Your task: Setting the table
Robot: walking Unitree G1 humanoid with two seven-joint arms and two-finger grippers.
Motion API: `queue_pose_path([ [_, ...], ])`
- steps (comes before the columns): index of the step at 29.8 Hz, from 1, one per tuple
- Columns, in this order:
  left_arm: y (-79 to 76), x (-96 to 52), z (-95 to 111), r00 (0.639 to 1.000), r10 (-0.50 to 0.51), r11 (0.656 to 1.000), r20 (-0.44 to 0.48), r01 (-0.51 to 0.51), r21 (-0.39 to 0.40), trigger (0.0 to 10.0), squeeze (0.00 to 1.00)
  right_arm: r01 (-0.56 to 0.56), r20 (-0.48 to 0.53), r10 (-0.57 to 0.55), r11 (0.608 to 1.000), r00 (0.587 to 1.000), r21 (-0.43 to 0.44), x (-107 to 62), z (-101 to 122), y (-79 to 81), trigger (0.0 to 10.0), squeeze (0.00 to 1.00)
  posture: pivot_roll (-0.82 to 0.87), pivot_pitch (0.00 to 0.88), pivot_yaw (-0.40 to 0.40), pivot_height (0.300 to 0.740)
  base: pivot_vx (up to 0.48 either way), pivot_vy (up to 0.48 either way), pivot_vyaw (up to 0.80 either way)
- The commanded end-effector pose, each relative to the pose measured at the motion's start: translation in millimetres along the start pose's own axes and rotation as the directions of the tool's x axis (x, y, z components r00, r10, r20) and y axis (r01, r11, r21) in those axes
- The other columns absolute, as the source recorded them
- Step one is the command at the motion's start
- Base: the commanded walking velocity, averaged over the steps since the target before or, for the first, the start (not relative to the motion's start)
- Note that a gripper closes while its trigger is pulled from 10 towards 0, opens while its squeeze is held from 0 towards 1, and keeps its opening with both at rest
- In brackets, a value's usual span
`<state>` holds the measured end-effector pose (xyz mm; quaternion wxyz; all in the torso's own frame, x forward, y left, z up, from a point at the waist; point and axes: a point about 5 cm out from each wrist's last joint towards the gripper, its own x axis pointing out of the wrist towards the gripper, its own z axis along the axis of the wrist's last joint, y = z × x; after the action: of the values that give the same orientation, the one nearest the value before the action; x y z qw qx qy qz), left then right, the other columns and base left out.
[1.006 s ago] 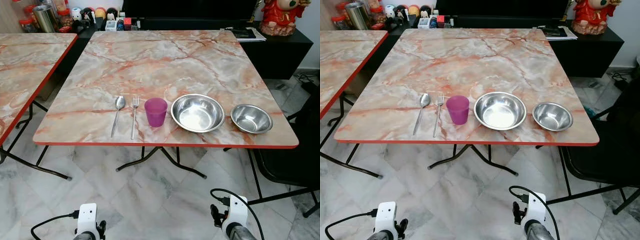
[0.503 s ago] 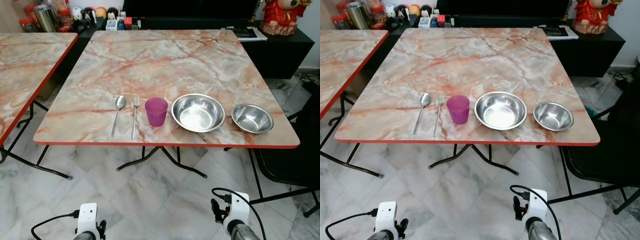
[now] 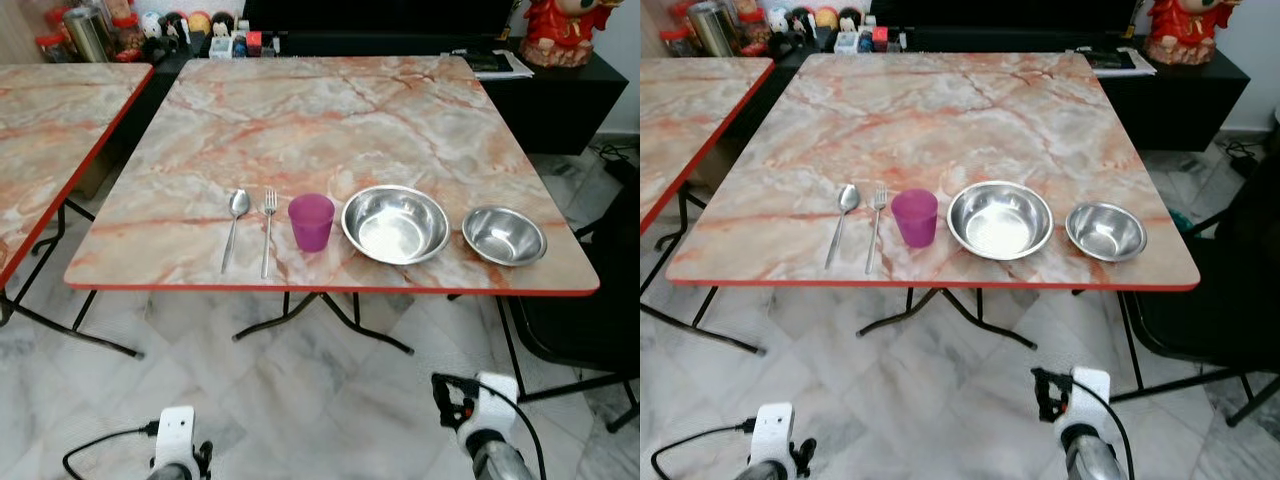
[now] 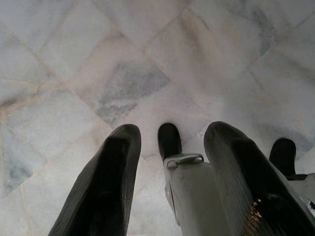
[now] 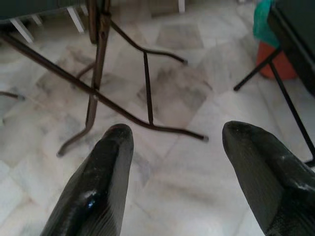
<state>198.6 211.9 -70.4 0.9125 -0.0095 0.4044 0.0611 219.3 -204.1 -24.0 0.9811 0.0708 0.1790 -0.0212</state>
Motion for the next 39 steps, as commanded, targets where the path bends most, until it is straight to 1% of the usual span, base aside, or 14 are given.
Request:
queue_pose_path([
  [1, 2.6, -0.5, -2.8, 1.000, 0.007, 1.000, -0.020, -0.007, 0.001, 10.0, 0.00, -0.011, 0.027, 0.011, 1.000, 1.000, 0.004, -4.0, 6.2, 0.5, 10.0, 0.00, -0.13, 0.145, 0.014, 0.740, 0.000, 0.000, 0.00],
  [4, 2.3, -0.4, -2.7, 1.000, 0.005, 1.000, -0.020, -0.005, 0.002, 10.0, 0.00, -0.015, 0.057, 0.015, 1.000, 0.998, -0.001, -11.0, 13.3, -0.4, 10.0, 0.00, -0.13, 0.145, 0.014, 0.740, 0.000, 0.000, 0.00],
  [9, 1.7, -1.0, -4.9, 1.000, 0.003, 1.000, -0.024, -0.002, 0.005, 10.0, 0.00, -0.015, 0.092, 0.016, 1.000, 0.996, -0.016, -30.2, 27.5, -3.0, 10.0, 0.00, -0.14, 0.143, 0.015, 0.740, 0.000, 0.000, 0.00],
  [15, 1.8, -1.1, -5.3, 1.000, 0.002, 1.000, -0.024, -0.002, 0.006, 10.0, 0.00, -0.016, 0.117, 0.019, 0.999, 0.993, -0.028, -40.1, 41.1, -2.1, 10.0, 0.00, -0.14, 0.141, 0.015, 0.740, 0.000, 0.000, 0.00],
  [16, 1.6, -1.1, -5.5, 1.000, 0.002, 1.000, -0.024, -0.002, 0.006, 10.0, 0.00, -0.022, 0.140, 0.027, 0.999, 0.990, -0.034, -42.7, 51.4, -0.2, 10.0, 0.00, -0.14, 0.139, 0.013, 0.740, 0.000, 0.000, 0.00],
  [20, 1.7, -1.2, -5.6, 1.000, 0.003, 1.000, -0.024, -0.003, 0.004, 10.0, 0.00, -0.040, 0.196, 0.044, 0.999, 0.980, -0.025, -45.6, 74.5, 5.2, 10.0, 0.00, -0.14, 0.139, 0.012, 0.740, 0.000, 0.000, 0.00],
  [24, 1.4, -1.5, -6.9, 1.000, 0.002, 1.000, -0.026, -0.002, 0.004, 10.0, 0.00, -0.085, 0.244, 0.085, 0.996, 0.966, -0.013, -40.6, 98.2, 13.0, 10.0, 0.00, -0.14, 0.139, 0.012, 0.740, 0.000, 0.000, 0.00],
  [25, 1.4, -1.5, -6.9, 1.000, 0.002, 1.000, -0.026, -0.002, 0.004, 10.0, 0.00, -0.085, 0.244, 0.085, 0.996, 0.966, -0.013, -40.6, 98.2, 13.0, 10.0, 0.00, -0.14, 0.139, 0.012, 0.740, 0.000, 0.000, 0.00],
  [27, 0.9, -2.4, -10.1, 1.000, 0.002, 1.000, -0.029, -0.002, 0.002, 10.0, 0.00, -0.103, 0.292, 0.086, 0.994, 0.953, 0.041, -32.3, 119.6, 19.1, 10.0, 0.00, -0.14, 0.137, 0.010, 0.740, 0.000, 0.000, 0.00],
  [28, 0.8, -3.0, -11.9, 1.000, 0.002, 1.000, -0.031, -0.002, 0.001, 10.0, 0.00, -0.119, 0.307, 0.096, 0.991, 0.947, 0.055, -27.2, 131.2, 24.2, 10.0, 0.00, -0.14, 0.137, 0.010, 0.740, 0.000, 0.000, 0.00],
  [31, 0.8, -4.0, -14.8, 1.000, 0.004, 1.000, -0.031, -0.004, -0.001, 10.0, 0.00, -0.149, 0.321, 0.120, 0.986, 0.939, 0.068, -18.0, 149.5, 36.3, 10.0, 0.00, -0.14, 0.137, 0.009, 0.740, 0.000, 0.000, 0.00],
  [35, 0.8, -4.7, -16.8, 0.999, 0.005, 1.000, -0.031, -0.005, -0.003, 10.0, 0.00, -0.191, 0.326, 0.149, 0.977, 0.934, 0.099, -9.4, 165.9, 50.6, 10.0, 0.00, -0.13, 0.135, 0.008, 0.740, 0.000, 0.000, 0.00],
  [37, 1.4, -3.8, -14.2, 1.000, 0.008, 1.000, -0.030, -0.008, -0.005, 10.0, 0.00, -0.211, 0.338, 0.166, 0.972, 0.926, 0.101, -4.7, 176.3, 58.7, 10.0, 0.00, -0.13, 0.135, 0.008, 0.740, 0.000, 0.000, 0.00],
  [39, 1.8, -2.7, -10.5, 1.000, 0.010, 1.000, -0.027, -0.010, -0.005, 10.0, 0.00, -0.257, 0.338, 0.202, 0.958, 0.919, 0.127, 2.0, 191.3, 72.0, 10.0, 0.00, -0.13, 0.135, 0.008, 0.740, 0.000, 0.000, 0.00],
])
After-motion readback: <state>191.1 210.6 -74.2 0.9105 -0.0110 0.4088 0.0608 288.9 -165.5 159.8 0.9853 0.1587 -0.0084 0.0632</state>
